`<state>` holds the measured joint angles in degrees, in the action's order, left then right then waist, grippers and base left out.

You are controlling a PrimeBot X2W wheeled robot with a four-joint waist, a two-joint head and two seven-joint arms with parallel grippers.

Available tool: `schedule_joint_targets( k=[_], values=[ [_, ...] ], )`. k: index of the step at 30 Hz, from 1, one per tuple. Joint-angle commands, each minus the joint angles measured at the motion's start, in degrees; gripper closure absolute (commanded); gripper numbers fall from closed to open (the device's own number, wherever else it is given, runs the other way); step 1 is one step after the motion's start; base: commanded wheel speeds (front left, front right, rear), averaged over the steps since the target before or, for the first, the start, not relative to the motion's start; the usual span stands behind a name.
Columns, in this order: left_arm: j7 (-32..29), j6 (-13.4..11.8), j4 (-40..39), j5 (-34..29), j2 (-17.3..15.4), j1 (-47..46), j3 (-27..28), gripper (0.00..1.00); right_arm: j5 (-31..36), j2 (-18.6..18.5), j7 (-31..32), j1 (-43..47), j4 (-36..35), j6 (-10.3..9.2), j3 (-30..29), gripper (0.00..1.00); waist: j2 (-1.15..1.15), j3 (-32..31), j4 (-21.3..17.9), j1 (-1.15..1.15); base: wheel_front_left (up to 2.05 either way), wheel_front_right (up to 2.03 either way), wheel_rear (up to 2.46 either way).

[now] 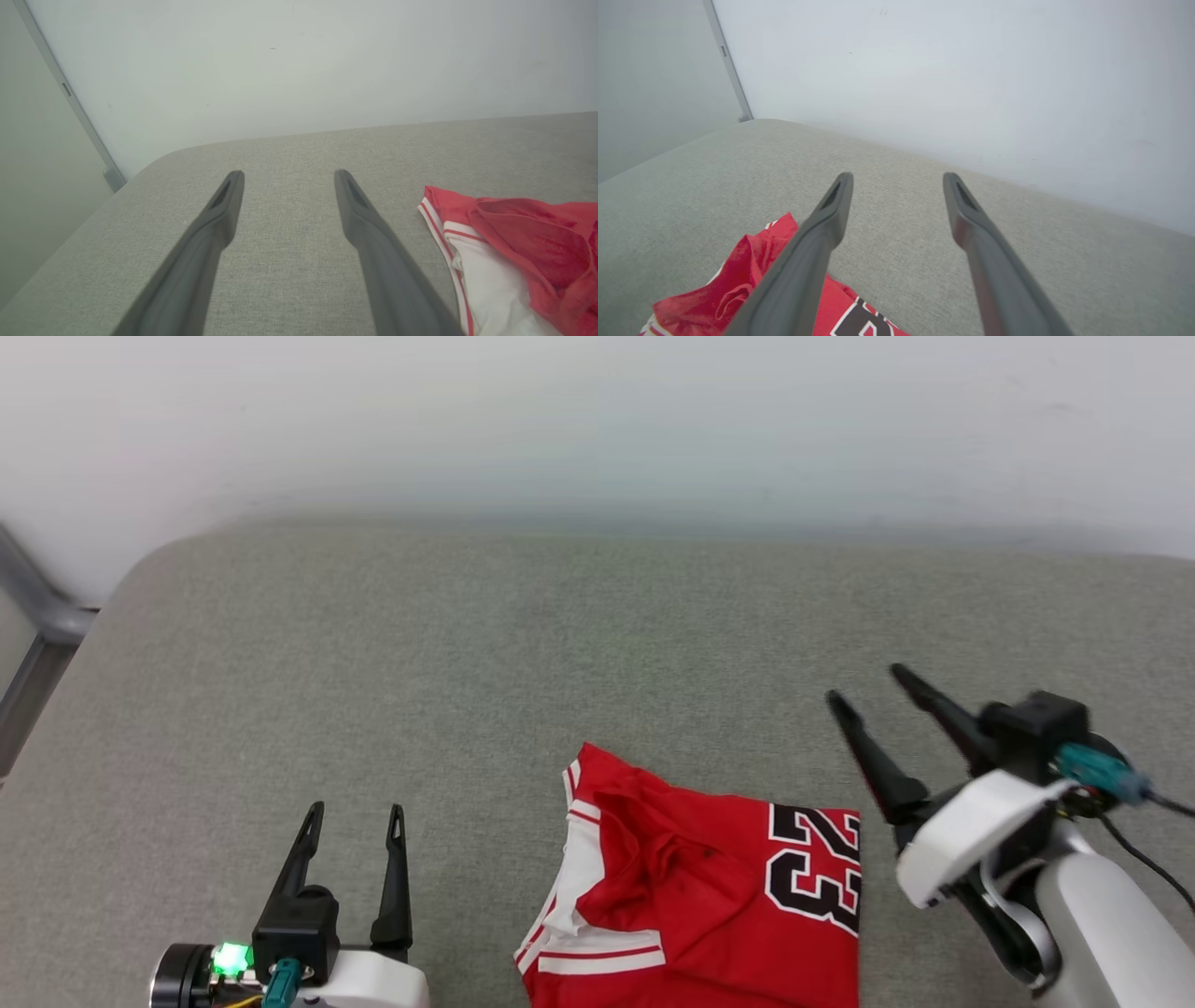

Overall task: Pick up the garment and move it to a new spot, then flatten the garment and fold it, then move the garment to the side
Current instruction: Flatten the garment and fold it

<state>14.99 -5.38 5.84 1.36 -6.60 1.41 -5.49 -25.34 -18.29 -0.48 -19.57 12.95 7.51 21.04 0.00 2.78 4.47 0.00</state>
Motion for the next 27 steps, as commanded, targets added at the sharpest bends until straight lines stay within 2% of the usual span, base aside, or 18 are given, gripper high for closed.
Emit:
schedule_joint_targets(
  k=[1,6,13,19,27],
  values=[
    [0.26,-0.17,-0.19,0.23,-0.18,0.87,0.17,0.00,3.38,0.94,-2.08,2.57,-1.71,-0.05,-3.27,0.00,0.00,-0.98,-1.08,0.00,0.00,0.00,0.00],
    [0.26,-0.29,-0.31,0.27,-0.26,2.16,0.39,0.00,8.75,5.91,-5.17,9.86,-6.99,-0.07,-12.58,0.00,0.00,-2.22,-2.27,0.00,0.00,0.00,0.00],
    [0.26,-0.31,-0.71,0.12,-0.36,3.65,0.54,0.00,12.69,11.33,-7.06,17.99,-13.38,-0.05,-20.05,0.00,0.00,-3.42,-3.28,0.00,0.00,0.00,0.00],
    [0.26,-0.17,-1.30,-0.02,-0.64,4.67,0.52,0.00,14.46,13.64,-8.17,23.67,-15.39,-0.05,-22.68,0.00,0.00,-4.20,-3.60,0.00,0.00,0.00,0.00],
    [0.26,-0.23,-1.99,-0.15,-1.02,6.10,0.57,0.00,16.09,14.95,-10.27,27.41,-14.42,-0.05,-22.82,0.00,0.00,-4.88,-4.42,0.00,0.00,0.00,0.00]
  ],
)
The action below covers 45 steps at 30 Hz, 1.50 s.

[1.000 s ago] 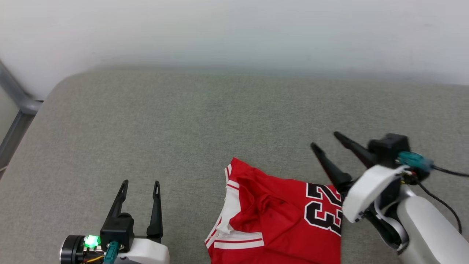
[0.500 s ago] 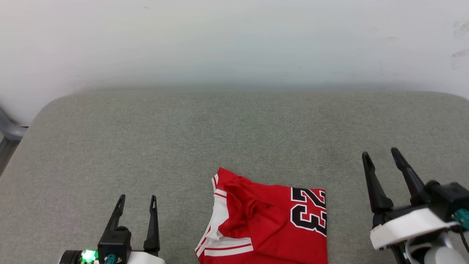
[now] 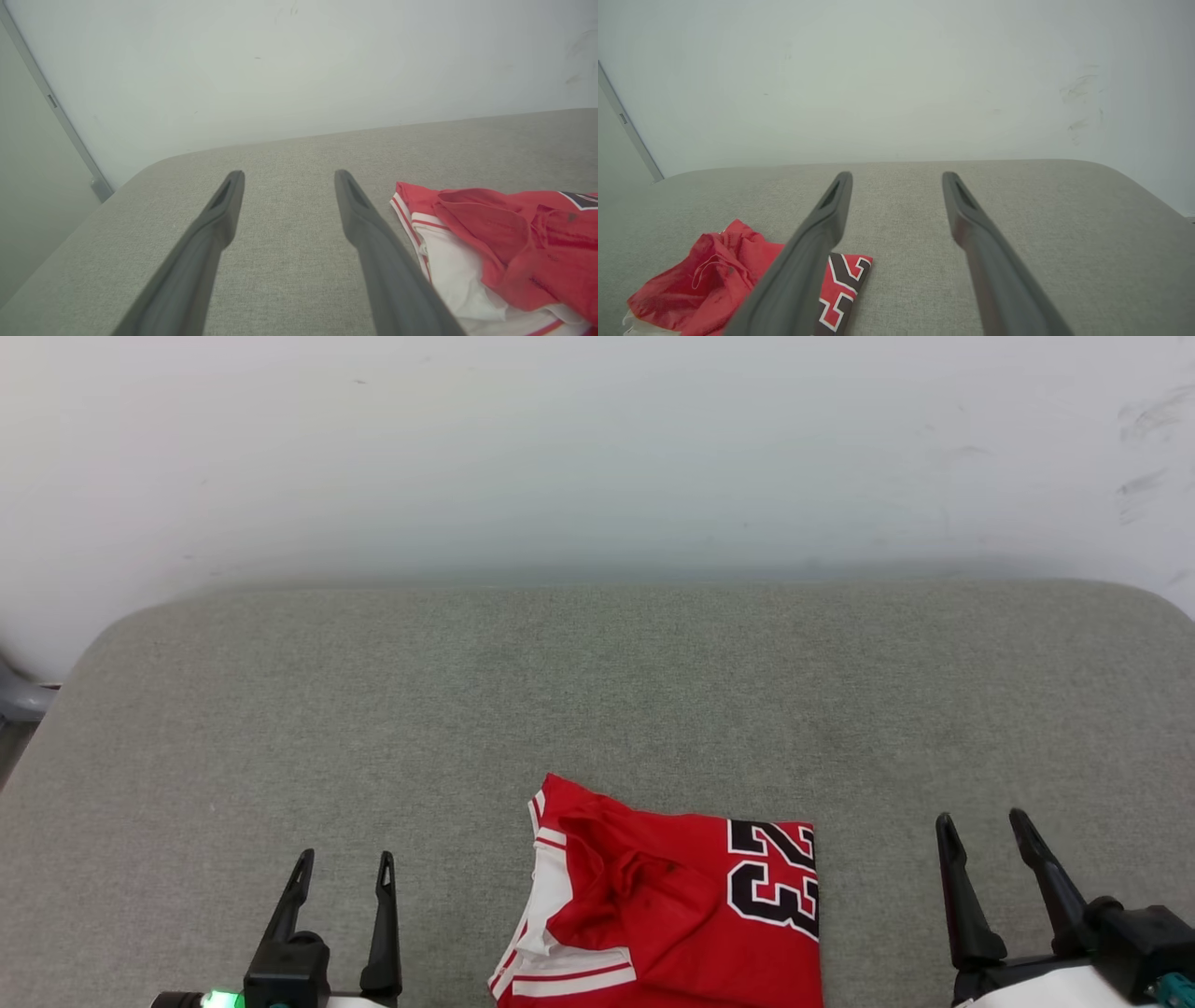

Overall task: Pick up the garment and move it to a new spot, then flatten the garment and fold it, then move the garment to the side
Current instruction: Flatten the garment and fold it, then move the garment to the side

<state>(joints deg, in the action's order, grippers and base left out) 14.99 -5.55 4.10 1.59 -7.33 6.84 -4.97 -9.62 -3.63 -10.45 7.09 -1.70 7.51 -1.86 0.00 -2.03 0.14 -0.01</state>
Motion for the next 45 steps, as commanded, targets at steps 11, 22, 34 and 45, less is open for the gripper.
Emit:
schedule_joint_targets(
  k=[11,22,34,45],
  values=[
    [0.26,0.52,-0.84,-0.07,-0.34,1.24,-0.73,0.00,2.11,0.73,-2.18,2.05,2.50,-0.05,0.41,0.00,0.00,-0.49,0.19,0.01,0.00,0.00,0.00],
    [0.26,1.13,-0.93,1.03,-0.15,1.41,-0.37,0.00,4.01,0.81,-3.77,2.07,6.12,-0.05,0.47,0.00,0.00,-0.44,0.52,0.01,0.00,0.00,0.00],
    [0.26,1.81,-0.56,2.08,0.36,0.96,0.19,0.00,5.91,0.00,-4.38,-0.50,4.72,-0.05,0.25,0.00,0.00,-0.39,1.12,0.01,0.00,0.00,0.00],
    [0.26,2.35,-0.17,2.22,0.65,-0.13,0.40,0.00,-3.22,-12.92,4.85,-11.80,-0.93,-0.07,3.28,0.00,0.00,0.01,1.95,0.01,0.00,0.00,0.00]
  ],
)
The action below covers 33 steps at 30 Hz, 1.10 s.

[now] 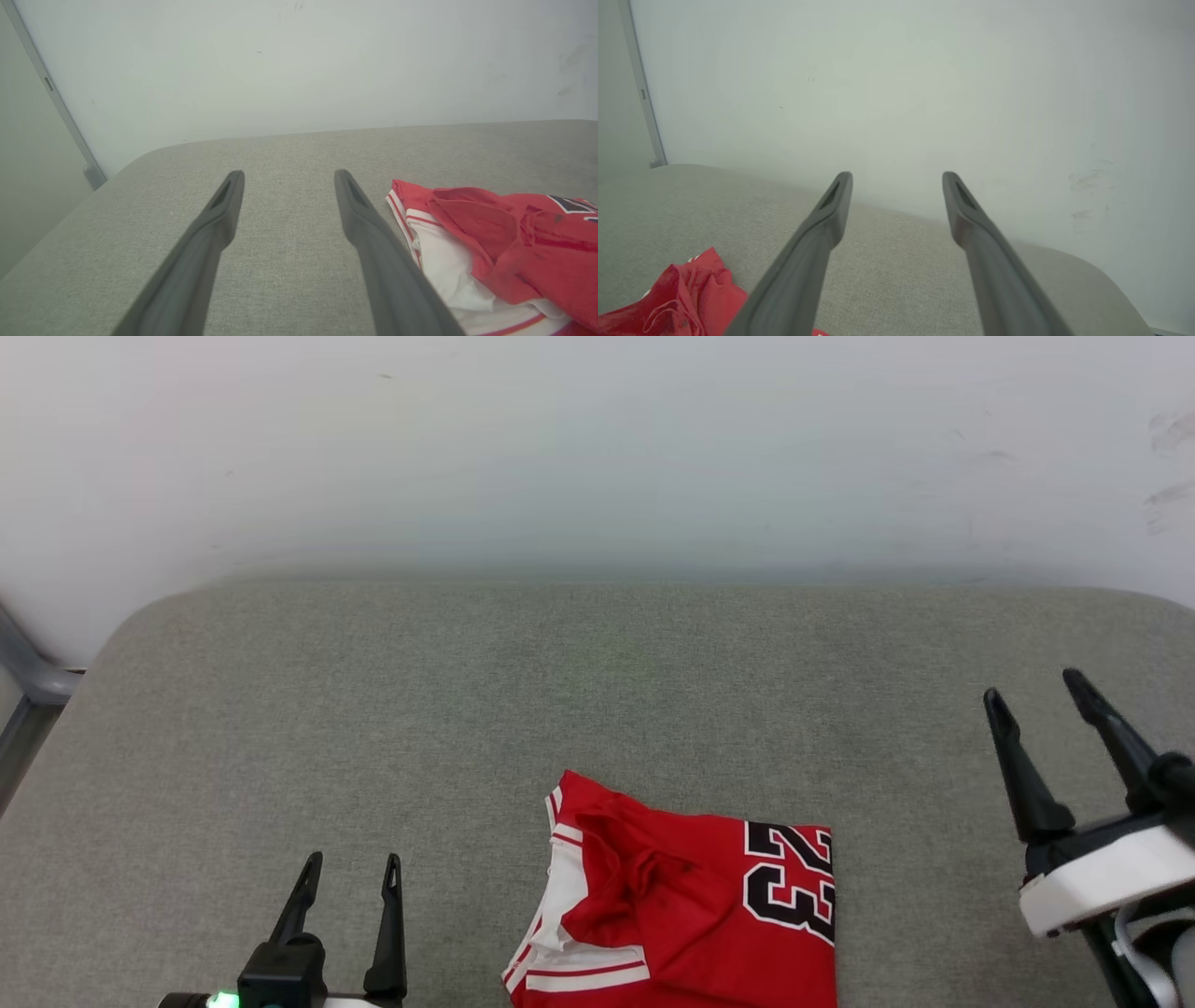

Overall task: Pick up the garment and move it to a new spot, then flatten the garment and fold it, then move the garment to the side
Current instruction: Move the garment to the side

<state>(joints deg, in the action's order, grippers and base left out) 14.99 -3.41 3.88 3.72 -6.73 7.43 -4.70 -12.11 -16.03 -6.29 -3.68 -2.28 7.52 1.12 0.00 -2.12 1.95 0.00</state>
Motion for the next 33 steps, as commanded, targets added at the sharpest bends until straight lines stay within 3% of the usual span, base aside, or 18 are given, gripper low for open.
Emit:
schedule_joint_targets(
  k=[1,4,10,18,23,33],
  values=[
    [0.26,0.26,0.07,0.04,0.06,-0.82,0.09,0.00,-2.47,-2.06,2.05,-2.16,-0.76,-0.07,0.89,0.00,0.00,0.24,0.29,0.00,0.00,0.00,0.00],
    [0.26,0.50,0.21,-0.17,0.16,-1.25,-0.21,0.00,-6.82,-6.18,7.14,-5.35,-1.44,-0.07,3.42,0.00,0.00,0.74,0.92,0.00,0.00,0.00,0.00],
    [0.26,0.66,0.30,-0.41,0.54,-2.08,-0.65,0.00,-18.43,-10.79,22.96,-8.57,-0.97,-0.06,8.44,0.00,0.00,1.79,1.95,0.00,0.00,0.00,0.00],
    [0.26,0.97,-0.03,-0.67,1.09,-4.25,-1.50,0.00,-28.79,-11.70,39.81,-6.39,4.13,-0.06,11.26,0.00,0.00,4.90,3.71,0.00,0.00,0.00,0.00],
    [0.26,1.20,-0.03,-0.86,1.39,-5.91,-1.93,0.00,-31.79,-10.80,43.64,-5.21,7.73,-0.06,13.16,0.00,0.00,7.00,5.06,0.00,0.00,0.00,0.00],
    [0.26,1.56,0.36,-0.91,1.92,-9.08,-2.40,0.00,-34.27,-5.88,41.63,-7.67,17.77,-0.06,17.71,0.00,0.00,11.01,7.37,0.00,0.00,0.00,0.00]
  ],
)
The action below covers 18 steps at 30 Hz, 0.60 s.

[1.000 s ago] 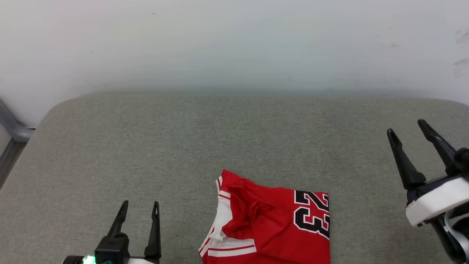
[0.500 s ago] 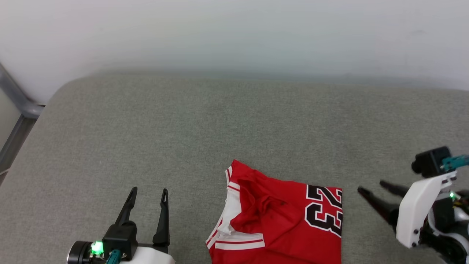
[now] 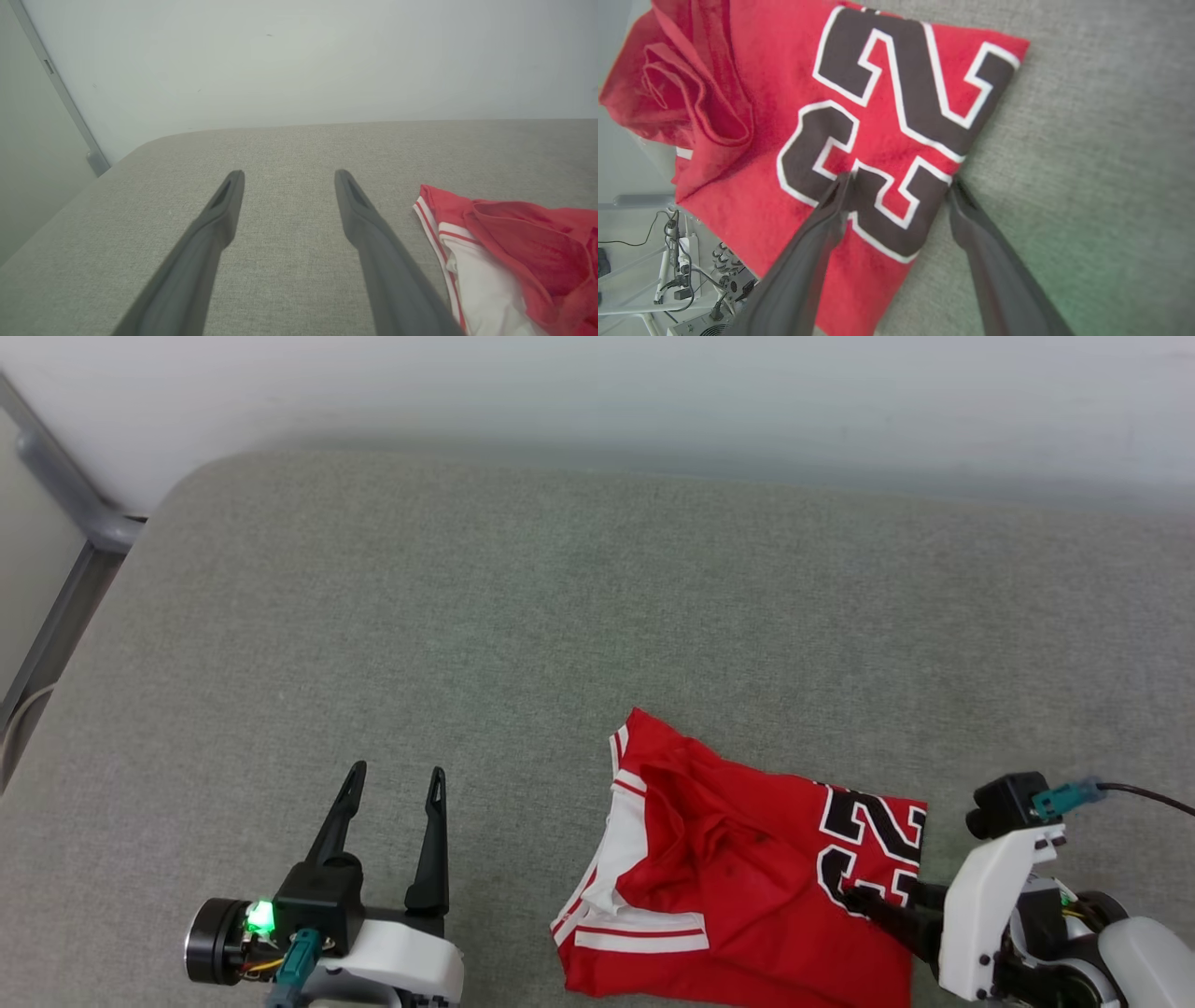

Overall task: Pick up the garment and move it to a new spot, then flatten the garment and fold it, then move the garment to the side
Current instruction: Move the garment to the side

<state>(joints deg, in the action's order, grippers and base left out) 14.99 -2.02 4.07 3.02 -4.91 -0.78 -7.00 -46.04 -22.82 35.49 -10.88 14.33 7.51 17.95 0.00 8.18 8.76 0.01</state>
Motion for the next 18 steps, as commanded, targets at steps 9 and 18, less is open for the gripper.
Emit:
schedule_joint_targets(
  k=[9,18],
  values=[
    [0.26,0.23,0.76,-0.33,0.42,-2.22,0.07,0.00,-0.08,1.66,-6.87,-2.85,6.36,-0.06,9.20,1.00,0.00,1.83,1.50,-0.01,0.00,0.00,0.00],
    [0.26,-0.28,0.69,-0.42,0.46,-0.33,1.09,0.00,2.33,-4.17,-15.22,-7.72,1.96,-0.05,13.13,1.00,0.00,-0.55,-1.45,-0.01,0.00,0.00,0.00]
  ],
)
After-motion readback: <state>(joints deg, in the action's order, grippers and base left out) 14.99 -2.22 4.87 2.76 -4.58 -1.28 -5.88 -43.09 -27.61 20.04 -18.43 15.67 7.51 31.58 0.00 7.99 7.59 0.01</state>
